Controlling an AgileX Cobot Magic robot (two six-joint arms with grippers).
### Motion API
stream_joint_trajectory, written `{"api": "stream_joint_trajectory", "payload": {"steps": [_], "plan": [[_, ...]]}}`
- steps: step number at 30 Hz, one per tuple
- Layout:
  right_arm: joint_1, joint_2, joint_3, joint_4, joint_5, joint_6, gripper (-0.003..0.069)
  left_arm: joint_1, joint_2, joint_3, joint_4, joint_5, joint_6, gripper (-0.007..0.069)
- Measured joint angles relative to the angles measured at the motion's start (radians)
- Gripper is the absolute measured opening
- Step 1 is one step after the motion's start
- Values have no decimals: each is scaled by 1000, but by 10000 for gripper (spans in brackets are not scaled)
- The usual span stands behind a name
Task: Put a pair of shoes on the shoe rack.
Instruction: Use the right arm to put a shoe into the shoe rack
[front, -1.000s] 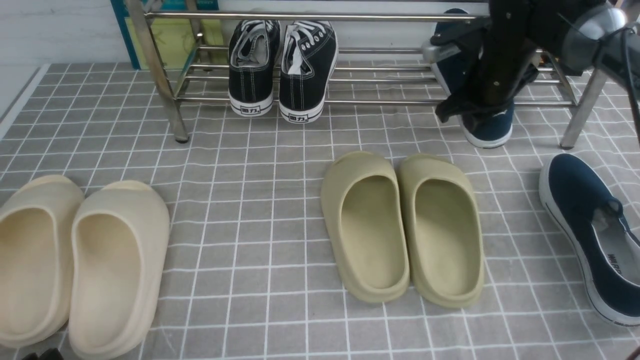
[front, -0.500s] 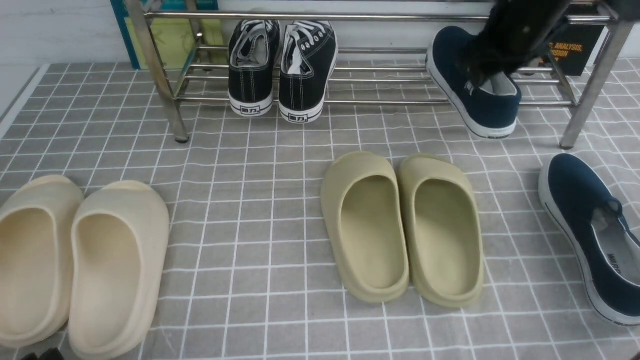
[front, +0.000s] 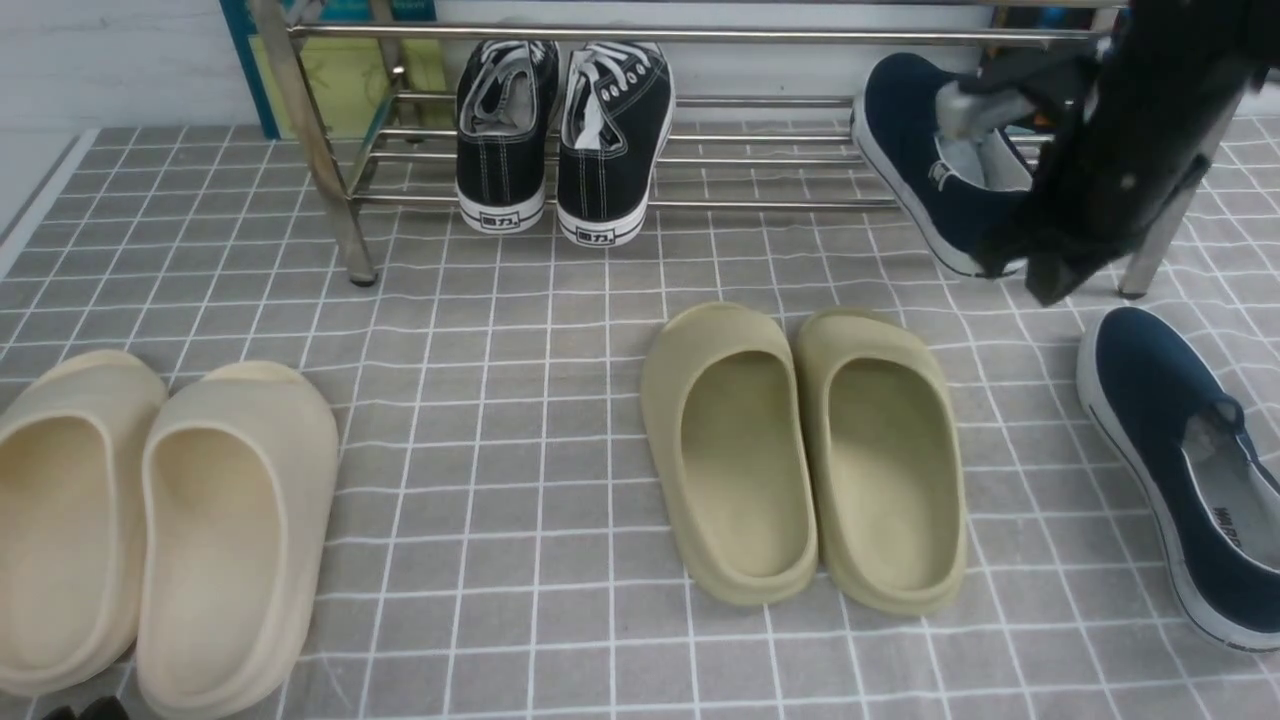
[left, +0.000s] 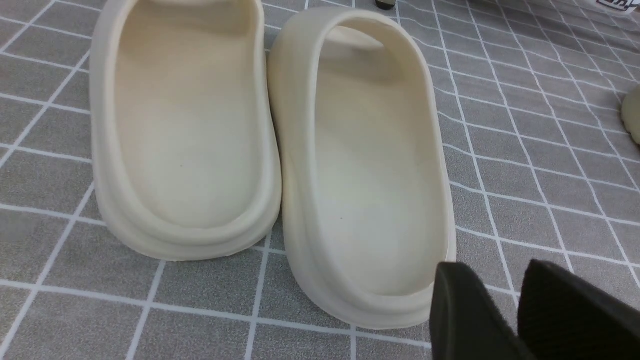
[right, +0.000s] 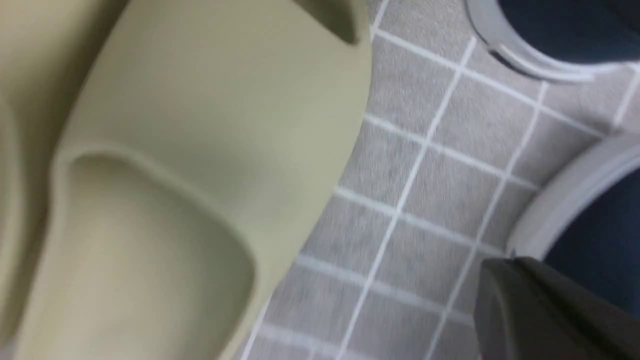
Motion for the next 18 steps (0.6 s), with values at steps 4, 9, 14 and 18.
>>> {"api": "stream_joint_trajectory", "payload": {"steps": [4, 9, 14, 18], "plan": [[0, 63, 16, -43, -159, 50, -3, 0, 0, 0, 0, 0, 0, 193], [0, 115, -29, -67, -193, 103, -3, 0, 0, 0, 0, 0, 0, 193], [0, 154, -148, -65, -197, 122, -3, 0, 0, 0, 0, 0, 0, 196], [0, 161, -177, -63, -215, 122, -2, 0, 0, 0, 0, 0, 0, 199]]}}
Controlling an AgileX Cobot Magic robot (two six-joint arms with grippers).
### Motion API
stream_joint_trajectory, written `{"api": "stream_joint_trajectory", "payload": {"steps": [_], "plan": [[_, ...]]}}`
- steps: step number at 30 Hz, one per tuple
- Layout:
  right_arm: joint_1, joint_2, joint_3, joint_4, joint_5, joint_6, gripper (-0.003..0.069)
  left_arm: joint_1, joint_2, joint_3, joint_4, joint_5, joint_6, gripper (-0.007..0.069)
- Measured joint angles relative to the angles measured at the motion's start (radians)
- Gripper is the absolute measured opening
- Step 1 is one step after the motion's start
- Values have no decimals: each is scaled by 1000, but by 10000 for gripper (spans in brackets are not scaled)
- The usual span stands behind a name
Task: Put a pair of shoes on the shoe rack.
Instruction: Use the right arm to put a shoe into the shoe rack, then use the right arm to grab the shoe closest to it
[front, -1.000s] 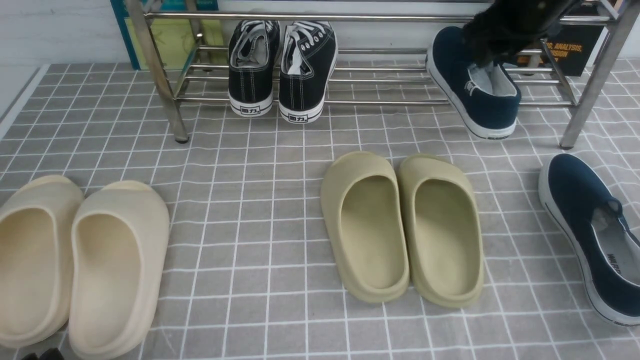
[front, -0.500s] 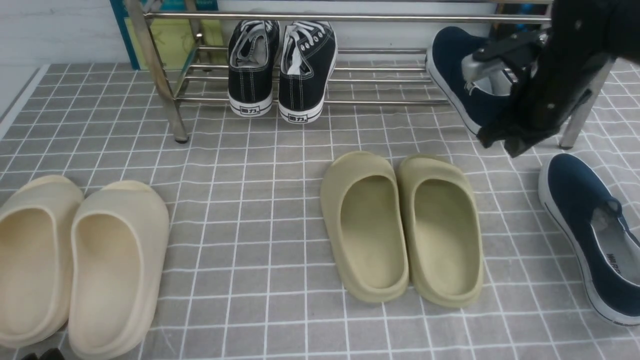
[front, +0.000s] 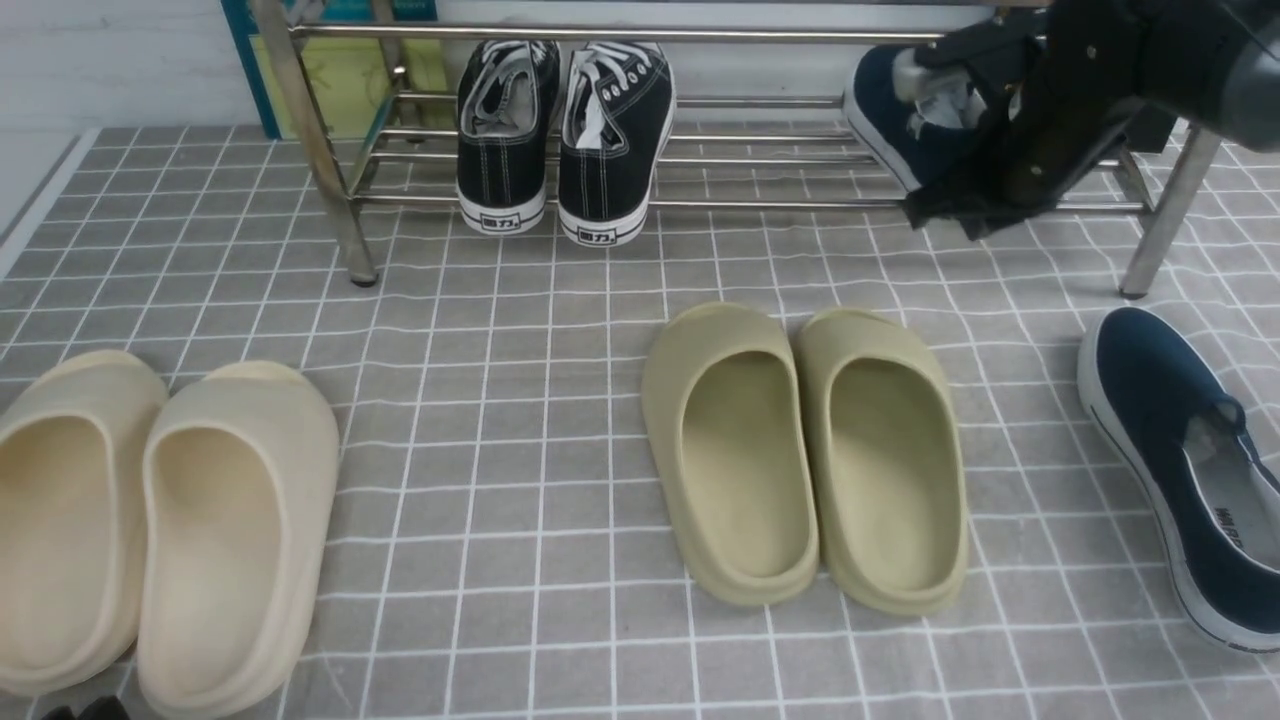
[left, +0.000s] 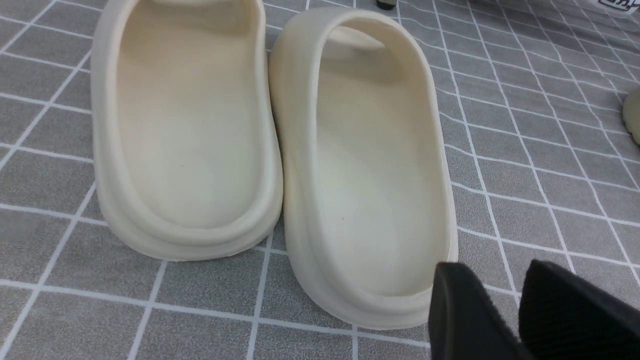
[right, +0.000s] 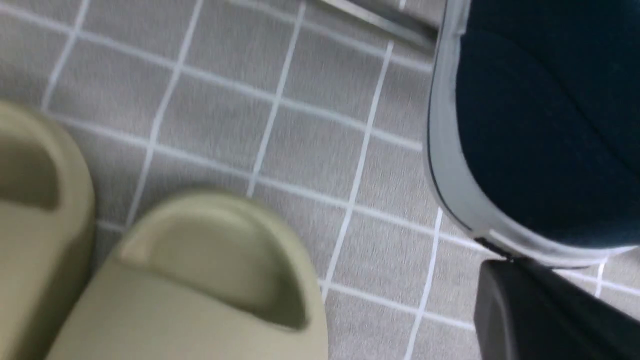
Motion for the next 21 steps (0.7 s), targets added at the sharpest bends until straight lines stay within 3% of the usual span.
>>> {"api": "stream_joint_trajectory", "payload": {"steps": [7, 12, 14, 19, 21], "plan": [[0, -5, -11, -3, 77, 4, 22, 0, 0, 0, 0, 0, 0, 206], [0, -60, -10, -3, 253, 30, 126, 0, 0, 0, 0, 0, 0, 211], [0, -129, 12, -3, 326, 30, 211, 0, 0, 0, 0, 0, 0, 216], [0, -271, 132, -3, 343, 30, 300, 0, 0, 0, 0, 0, 0, 218], [0, -384, 272, -3, 314, 38, 333, 0, 0, 0, 0, 0, 0, 218]]}}
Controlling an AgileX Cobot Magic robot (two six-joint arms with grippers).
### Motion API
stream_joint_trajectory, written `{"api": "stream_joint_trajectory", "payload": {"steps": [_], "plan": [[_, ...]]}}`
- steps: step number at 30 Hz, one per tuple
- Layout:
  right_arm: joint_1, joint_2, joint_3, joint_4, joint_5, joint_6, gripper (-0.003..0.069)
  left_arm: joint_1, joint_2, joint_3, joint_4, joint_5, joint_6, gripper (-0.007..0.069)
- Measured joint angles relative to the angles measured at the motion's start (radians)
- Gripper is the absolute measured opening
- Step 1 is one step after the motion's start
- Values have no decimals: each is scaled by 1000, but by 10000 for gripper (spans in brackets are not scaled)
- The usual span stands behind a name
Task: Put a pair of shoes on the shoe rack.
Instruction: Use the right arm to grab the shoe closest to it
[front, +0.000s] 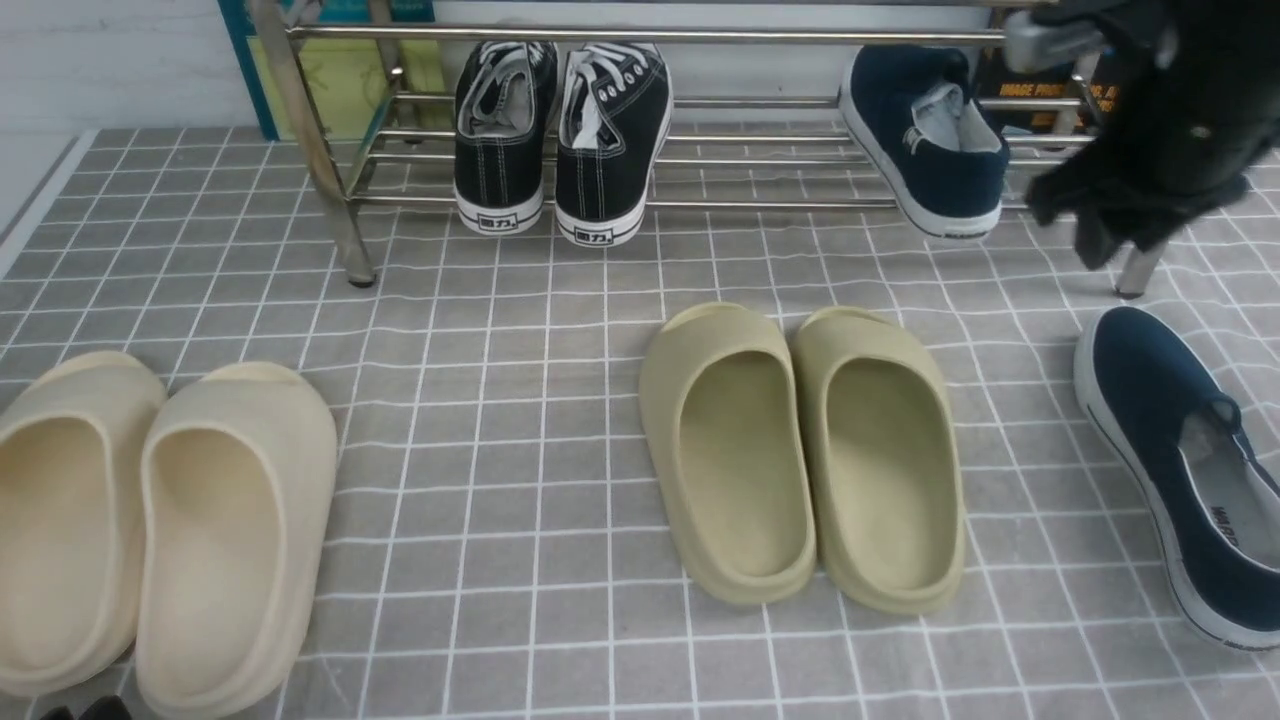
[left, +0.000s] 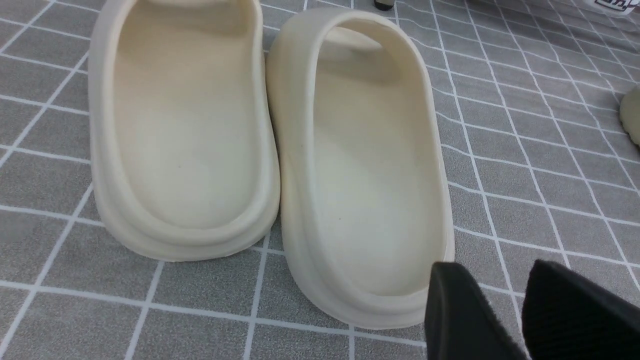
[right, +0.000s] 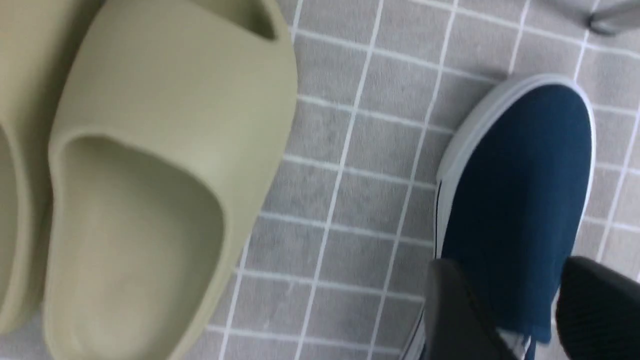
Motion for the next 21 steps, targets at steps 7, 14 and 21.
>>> {"api": "stream_joint_trajectory", "payload": {"steps": [7, 14, 21], "plan": [[0, -217, 369, -1, -121, 77, 344, 0, 0, 0, 0, 0, 0, 221], [0, -221, 603, -58, -260, 177, 344, 0, 0, 0, 0, 0, 0, 228], [0, -158, 685, -164, -346, 311, 344, 0, 0, 0, 0, 0, 0, 236]]}}
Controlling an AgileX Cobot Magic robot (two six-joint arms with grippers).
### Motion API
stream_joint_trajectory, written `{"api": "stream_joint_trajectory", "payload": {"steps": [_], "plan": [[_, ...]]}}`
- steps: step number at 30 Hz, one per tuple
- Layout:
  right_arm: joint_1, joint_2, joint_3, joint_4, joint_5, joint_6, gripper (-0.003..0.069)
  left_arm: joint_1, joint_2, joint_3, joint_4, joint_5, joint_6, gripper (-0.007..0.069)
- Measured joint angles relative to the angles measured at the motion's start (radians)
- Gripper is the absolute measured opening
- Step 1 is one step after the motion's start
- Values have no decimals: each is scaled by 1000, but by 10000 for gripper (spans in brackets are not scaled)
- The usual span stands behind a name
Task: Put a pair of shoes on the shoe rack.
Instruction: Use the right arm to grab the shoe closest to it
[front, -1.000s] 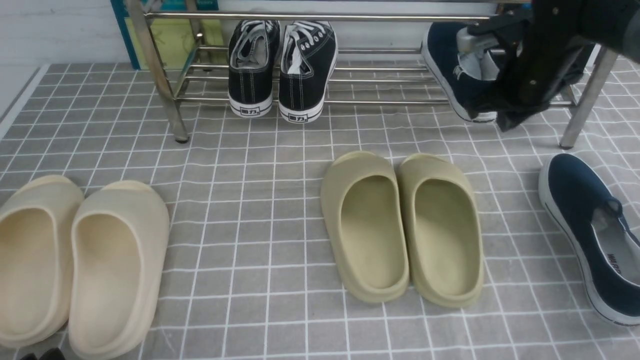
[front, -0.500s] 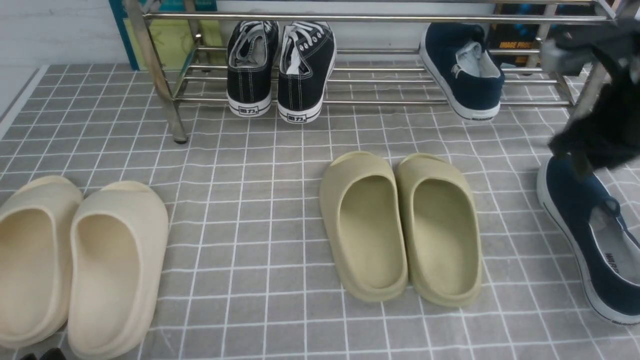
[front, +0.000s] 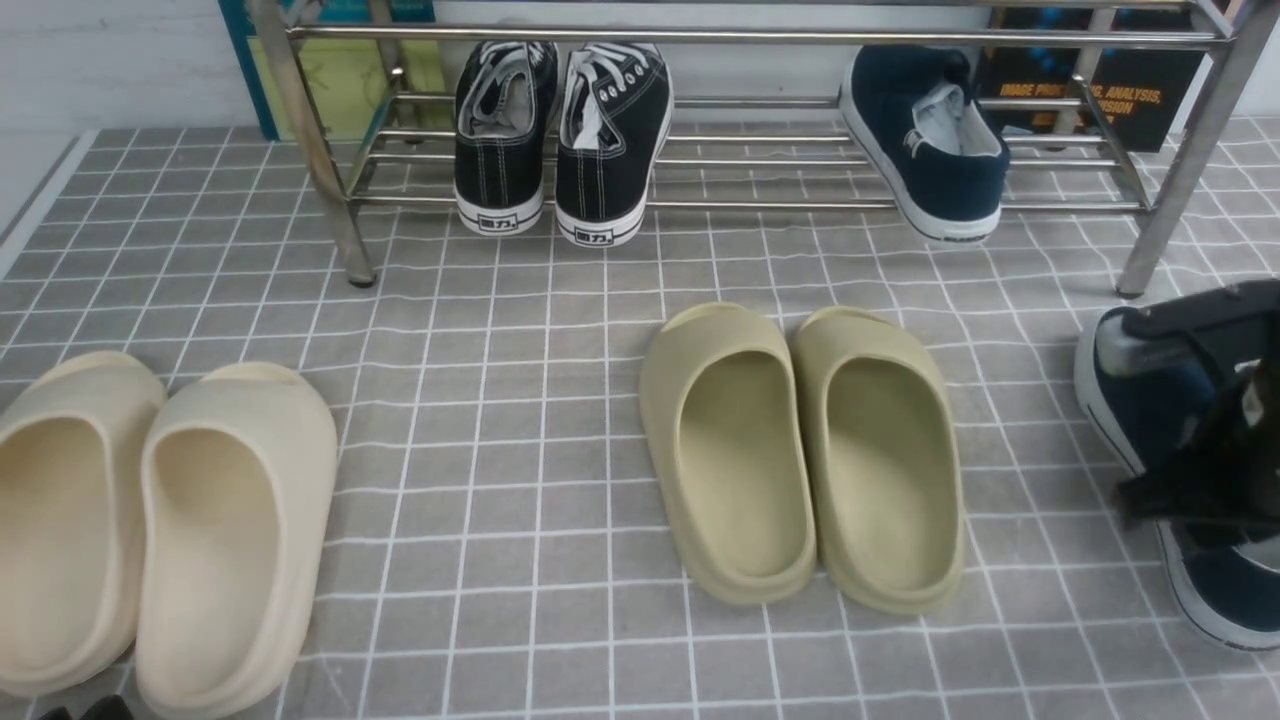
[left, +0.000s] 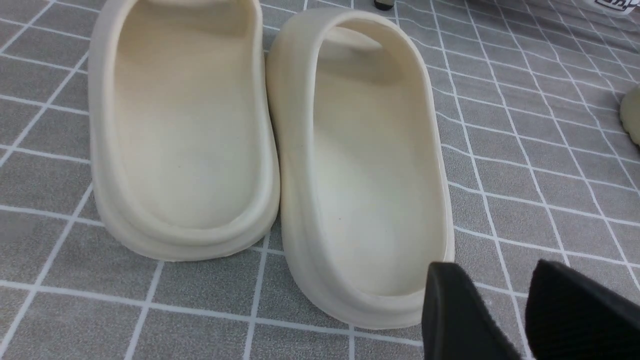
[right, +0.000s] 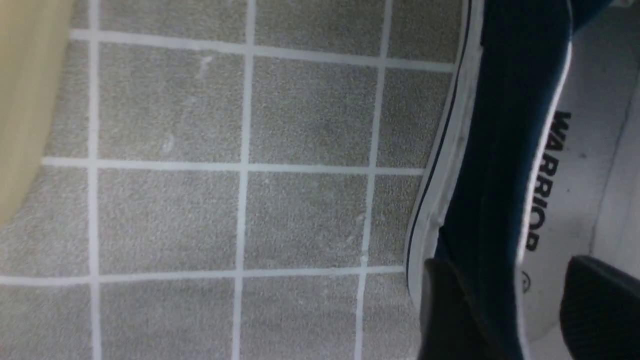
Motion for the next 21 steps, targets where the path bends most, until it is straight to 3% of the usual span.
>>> {"api": "stream_joint_trajectory", "payload": {"steps": [4, 7, 8, 9, 12, 14, 21], "plan": [[0, 38, 9, -6, -34, 7, 335, 0, 0, 0, 0, 0, 0, 237], [0, 70, 10, -14, -52, 9, 281, 0, 0, 0, 0, 0, 0, 238], [0, 75, 10, -22, -52, 9, 221, 0, 0, 0, 0, 0, 0, 238], [0, 75, 10, -22, -52, 9, 221, 0, 0, 0, 0, 0, 0, 238], [0, 75, 10, -39, -49, 10, 67, 0, 0, 0, 0, 0, 0, 238], [0, 74, 10, -41, -44, 10, 36, 0, 0, 0, 0, 0, 0, 238], [0, -45, -4, 30, 60, -55, 34, 0, 0, 0, 0, 0, 0, 238]]}}
